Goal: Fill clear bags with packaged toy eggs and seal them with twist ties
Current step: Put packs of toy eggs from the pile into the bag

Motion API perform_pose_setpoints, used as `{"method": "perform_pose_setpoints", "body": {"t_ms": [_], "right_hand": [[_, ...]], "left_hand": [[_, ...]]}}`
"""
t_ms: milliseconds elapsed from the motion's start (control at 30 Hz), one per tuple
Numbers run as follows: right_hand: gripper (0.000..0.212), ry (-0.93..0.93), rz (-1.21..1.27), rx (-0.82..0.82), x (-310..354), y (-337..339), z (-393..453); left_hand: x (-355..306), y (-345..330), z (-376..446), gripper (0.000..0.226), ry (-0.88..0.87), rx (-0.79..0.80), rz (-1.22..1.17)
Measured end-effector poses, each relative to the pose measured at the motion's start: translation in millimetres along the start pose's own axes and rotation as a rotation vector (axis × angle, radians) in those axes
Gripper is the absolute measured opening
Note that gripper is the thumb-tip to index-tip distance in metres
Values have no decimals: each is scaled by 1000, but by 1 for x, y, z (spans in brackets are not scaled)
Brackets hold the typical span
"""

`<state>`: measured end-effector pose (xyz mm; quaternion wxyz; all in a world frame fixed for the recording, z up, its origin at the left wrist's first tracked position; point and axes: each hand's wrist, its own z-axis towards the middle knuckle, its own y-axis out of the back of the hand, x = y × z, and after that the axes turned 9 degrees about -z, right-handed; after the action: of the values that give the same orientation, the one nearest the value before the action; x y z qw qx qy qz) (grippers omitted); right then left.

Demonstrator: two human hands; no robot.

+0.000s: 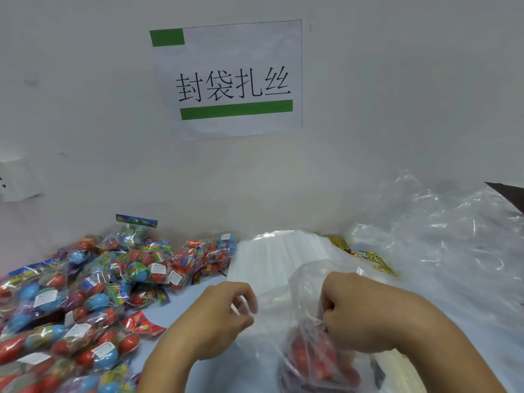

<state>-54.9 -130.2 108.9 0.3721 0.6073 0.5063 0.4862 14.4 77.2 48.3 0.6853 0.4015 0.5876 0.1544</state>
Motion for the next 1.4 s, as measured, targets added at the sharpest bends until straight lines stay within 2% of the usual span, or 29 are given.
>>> {"method": "perform_pose_setpoints", "body": {"t_ms": [167,333,467,500,533,600,633,667,733,833,933,967,1033,1067,1133,1200,1300,1400], "right_hand": [[26,47,12,-36,-4,4,-8],[31,131,105,-250,-8,18,-19],[23,143,242,-550,-29,28,-20],[22,140,236,-555,-38,28,-18],[26,103,213,-480,-45,26,-17],[39,-31,119,-221,-59,18,-13],[40,-77,94,-134,-64,14,-10],[32,-96,114,-108,-67,11,-8],[4,-72,215,-174,-66,9,-1],[18,-27,380,-342,-58,8,5],[15,-7,535,-442,-46,6,10],[15,3,595,-448,-43,5,12],[13,27,677,-445,-40,2,16],[14,43,705,-444,-39,1,16],[24,85,741,-450,-37,0,16],[34,173,811,-530,-35,3,14],[37,268,998,-730,-33,9,14],[34,222,1004,-742,-34,5,20]], "left_hand": [[2,1,0,14,2,8,32],[1,1,-2,19,6,48,52],[1,2,-1,16,-23,26,30],[2,3,-1,15,-24,24,29],[3,3,-1,13,-17,25,32],[5,3,-1,11,-3,26,43],[6,3,0,11,2,26,47],[7,3,0,11,9,28,49],[6,4,-1,13,22,39,43],[1,5,-4,24,-17,24,31],[-18,11,-7,13,-158,-166,-213],[-28,14,-10,29,-168,-197,-347],[-41,20,-16,60,-92,-87,-593],[-46,20,-19,63,-61,-10,-636],[-50,19,-24,43,-79,78,-554],[-50,16,-20,10,-161,-23,-570],[-51,14,-12,13,-225,-249,-816],[-49,11,-7,14,-188,-325,-977]]}}
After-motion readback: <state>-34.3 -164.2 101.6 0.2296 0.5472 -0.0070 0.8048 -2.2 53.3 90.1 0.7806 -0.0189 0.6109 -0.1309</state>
